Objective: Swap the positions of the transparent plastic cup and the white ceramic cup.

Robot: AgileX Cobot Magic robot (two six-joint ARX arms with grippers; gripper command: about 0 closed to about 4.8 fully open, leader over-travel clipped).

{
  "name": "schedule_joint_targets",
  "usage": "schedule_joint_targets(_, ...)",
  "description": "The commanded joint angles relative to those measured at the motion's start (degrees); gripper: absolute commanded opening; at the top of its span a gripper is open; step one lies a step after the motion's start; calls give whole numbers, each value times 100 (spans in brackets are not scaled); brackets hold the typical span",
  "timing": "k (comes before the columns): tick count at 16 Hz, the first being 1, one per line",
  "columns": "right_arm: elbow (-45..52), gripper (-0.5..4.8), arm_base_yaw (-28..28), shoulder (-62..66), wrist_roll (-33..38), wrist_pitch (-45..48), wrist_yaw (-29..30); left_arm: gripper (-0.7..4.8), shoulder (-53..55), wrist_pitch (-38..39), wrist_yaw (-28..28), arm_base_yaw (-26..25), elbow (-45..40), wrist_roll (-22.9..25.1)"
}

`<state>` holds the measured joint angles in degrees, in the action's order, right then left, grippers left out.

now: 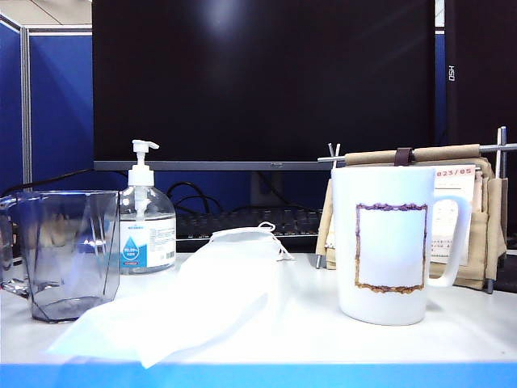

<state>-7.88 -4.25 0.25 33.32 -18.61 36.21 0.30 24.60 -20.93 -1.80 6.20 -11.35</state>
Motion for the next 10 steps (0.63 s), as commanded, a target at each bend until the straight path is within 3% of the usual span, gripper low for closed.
schedule_joint_targets(1,-144,118,142,-9,343,387,249,165,66,101,59,83,179,-417)
schedule_joint_targets(3,-413,118,245,0,328,391,199,160,70,-20,175,177,302,-1163)
schedule_joint_targets(5,-780,118,271,70,254,391,46,160,68,-601,105,280,514,-1547)
schedule_joint_targets(7,-1139,118,271,208,122,391,-164,140,107,-979,459,380,949,-1606)
schedule_joint_targets(10,-1631,118,267,623,-81,393,-181,139,664,-358,826,378,1912,-1143)
